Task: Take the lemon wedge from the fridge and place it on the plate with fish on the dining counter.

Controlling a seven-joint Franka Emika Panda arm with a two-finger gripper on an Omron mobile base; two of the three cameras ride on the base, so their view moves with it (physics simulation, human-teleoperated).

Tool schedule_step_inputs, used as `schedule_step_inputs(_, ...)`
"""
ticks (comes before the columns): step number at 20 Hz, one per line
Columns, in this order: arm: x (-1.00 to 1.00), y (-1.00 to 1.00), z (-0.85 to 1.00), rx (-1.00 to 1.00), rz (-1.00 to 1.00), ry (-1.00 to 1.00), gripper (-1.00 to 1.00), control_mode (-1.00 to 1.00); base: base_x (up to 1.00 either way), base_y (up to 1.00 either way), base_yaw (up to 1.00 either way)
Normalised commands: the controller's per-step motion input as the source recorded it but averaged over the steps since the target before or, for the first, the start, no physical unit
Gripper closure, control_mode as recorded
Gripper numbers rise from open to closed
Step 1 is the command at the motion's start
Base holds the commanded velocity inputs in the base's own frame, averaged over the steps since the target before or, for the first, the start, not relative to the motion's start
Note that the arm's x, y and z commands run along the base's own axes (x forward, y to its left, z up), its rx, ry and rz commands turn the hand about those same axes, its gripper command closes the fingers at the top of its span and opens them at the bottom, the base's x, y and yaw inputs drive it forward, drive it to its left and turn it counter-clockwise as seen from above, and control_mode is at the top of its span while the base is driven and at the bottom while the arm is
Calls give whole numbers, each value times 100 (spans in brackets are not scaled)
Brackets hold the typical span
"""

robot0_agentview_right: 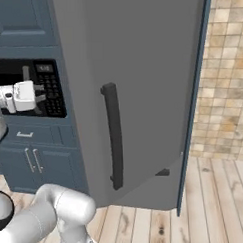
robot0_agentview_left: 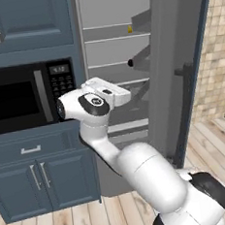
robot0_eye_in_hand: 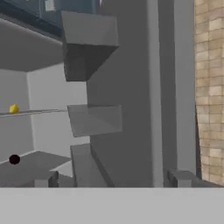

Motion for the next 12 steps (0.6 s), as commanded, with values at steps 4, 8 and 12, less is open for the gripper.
schedule_step_inputs(4, 60, -2, 0, 0, -6, 21, -100, -100, 0, 0, 0)
schedule_step_inputs(8, 33, -40, 0, 0, 0, 7, -100, -100, 0, 0, 0)
schedule_step_inputs(12, 4, -61, -4, 0, 0, 0, -100, -100, 0, 0, 0)
